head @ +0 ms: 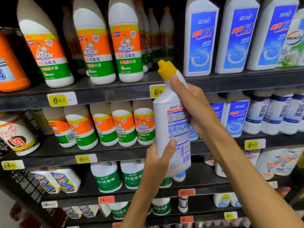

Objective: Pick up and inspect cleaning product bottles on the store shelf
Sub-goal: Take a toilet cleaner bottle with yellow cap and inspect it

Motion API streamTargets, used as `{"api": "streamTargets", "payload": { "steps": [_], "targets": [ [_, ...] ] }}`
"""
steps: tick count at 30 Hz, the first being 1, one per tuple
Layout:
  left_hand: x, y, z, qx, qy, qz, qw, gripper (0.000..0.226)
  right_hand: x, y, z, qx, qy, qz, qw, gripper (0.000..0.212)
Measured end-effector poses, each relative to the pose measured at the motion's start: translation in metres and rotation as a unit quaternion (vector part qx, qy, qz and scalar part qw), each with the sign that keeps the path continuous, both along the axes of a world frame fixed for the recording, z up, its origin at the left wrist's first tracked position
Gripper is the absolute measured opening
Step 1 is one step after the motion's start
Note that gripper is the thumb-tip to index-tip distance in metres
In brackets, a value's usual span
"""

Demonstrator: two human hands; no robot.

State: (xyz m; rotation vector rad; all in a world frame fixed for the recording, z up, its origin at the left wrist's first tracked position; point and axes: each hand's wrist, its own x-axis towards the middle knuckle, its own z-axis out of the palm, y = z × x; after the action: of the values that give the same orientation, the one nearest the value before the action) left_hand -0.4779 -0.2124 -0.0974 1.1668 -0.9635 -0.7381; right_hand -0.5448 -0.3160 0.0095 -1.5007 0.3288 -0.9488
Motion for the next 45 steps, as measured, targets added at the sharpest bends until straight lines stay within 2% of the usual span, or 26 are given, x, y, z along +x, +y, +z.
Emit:
{"api": "streamTargets", "payload": {
  "steps": [2, 4, 5, 7, 8, 9, 10, 12, 14, 16, 18, 21, 23, 25, 27, 28, 30, 33, 35, 38, 41, 45],
  "targets": [
    [0.0, 0.005, 0.002, -0.001, 0.029, -0.015, 0.999, 0.038, -0.001, -0.001, 0.003, 0.002, -0.007, 0.028, 1.0, 0.047],
    [0.004, 0.012, 0.004, 0.0, 0.055, -0.062, 0.997, 0.044, -0.005, -0.004, 0.004, 0.018, -0.053, 0.09, 0.994, 0.033],
    [0.006, 0.015, 0.004, 0.005, 0.065, -0.089, 0.994, 0.056, -0.007, -0.005, 0.005, 0.04, -0.082, 0.136, 0.986, 0.029],
    [0.007, 0.015, 0.0, 0.024, 0.108, -0.11, 0.988, 0.09, -0.007, -0.004, 0.007, 0.094, -0.121, 0.216, 0.964, 0.037],
    [0.006, 0.014, 0.0, 0.021, 0.132, -0.122, 0.984, 0.099, -0.005, -0.003, 0.009, 0.102, -0.122, 0.23, 0.96, 0.039],
    [0.005, 0.013, 0.001, 0.009, 0.146, -0.127, 0.981, 0.098, -0.003, -0.003, 0.011, 0.097, -0.116, 0.227, 0.962, 0.04],
    [0.006, 0.011, 0.002, -0.004, 0.147, -0.119, 0.982, 0.087, -0.001, -0.003, 0.013, 0.086, -0.108, 0.212, 0.967, 0.038],
    [0.007, 0.008, 0.01, -0.024, 0.113, -0.082, 0.99, 0.049, 0.0, -0.002, 0.016, 0.052, -0.104, 0.161, 0.98, 0.031],
    [0.011, 0.003, 0.014, -0.018, 0.092, -0.021, 0.995, 0.04, 0.002, -0.001, 0.018, 0.015, -0.103, 0.1, 0.99, 0.026],
    [0.014, -0.002, 0.014, -0.01, 0.119, 0.005, 0.993, 0.044, 0.004, 0.003, 0.018, 0.031, -0.115, 0.088, 0.989, 0.026],
    [0.016, -0.003, 0.012, -0.017, 0.161, -0.009, 0.987, 0.052, 0.005, 0.001, 0.018, 0.086, -0.148, 0.137, 0.976, 0.033],
    [0.011, 0.0, 0.014, 0.026, 0.254, -0.116, 0.96, 0.06, 0.005, -0.003, 0.016, 0.107, -0.13, 0.181, 0.969, 0.048],
    [0.003, -0.002, 0.013, 0.066, 0.277, -0.162, 0.945, 0.066, 0.005, -0.002, 0.013, 0.105, -0.099, 0.176, 0.974, 0.059],
    [-0.002, -0.005, 0.011, 0.097, 0.261, -0.169, 0.946, 0.067, 0.006, 0.0, 0.01, 0.116, -0.083, 0.141, 0.98, 0.068],
    [0.0, -0.008, 0.008, 0.083, 0.217, -0.122, 0.965, 0.049, 0.004, 0.003, 0.011, 0.07, -0.065, 0.057, 0.994, 0.055],
    [0.002, -0.006, 0.009, 0.052, 0.195, -0.1, 0.974, 0.047, 0.003, 0.004, 0.012, 0.035, -0.057, 0.007, 0.998, 0.046],
    [0.005, 0.001, 0.014, 0.018, 0.165, -0.093, 0.982, 0.062, 0.002, 0.003, 0.015, -0.02, -0.048, -0.078, 0.996, 0.043],
    [0.002, 0.004, 0.016, 0.023, 0.102, -0.07, 0.992, 0.066, 0.002, 0.003, 0.021, -0.05, -0.038, -0.129, 0.99, 0.05],
    [-0.003, 0.005, 0.014, 0.019, 0.123, -0.056, 0.991, 0.074, -0.001, 0.003, 0.019, -0.07, -0.033, -0.103, 0.992, 0.046],
    [-0.005, 0.007, 0.008, -0.002, 0.189, -0.083, 0.978, 0.088, -0.009, 0.002, 0.017, -0.024, -0.024, 0.013, 0.999, 0.034],
    [-0.007, 0.008, 0.007, -0.008, 0.22, -0.103, 0.97, 0.091, -0.012, 0.003, 0.011, -0.016, -0.004, 0.041, 0.999, 0.038],
    [-0.009, 0.001, 0.003, -0.011, 0.218, -0.1, 0.971, 0.064, -0.012, 0.003, 0.004, -0.013, -0.002, 0.014, 1.0, 0.046]
  ]
}}
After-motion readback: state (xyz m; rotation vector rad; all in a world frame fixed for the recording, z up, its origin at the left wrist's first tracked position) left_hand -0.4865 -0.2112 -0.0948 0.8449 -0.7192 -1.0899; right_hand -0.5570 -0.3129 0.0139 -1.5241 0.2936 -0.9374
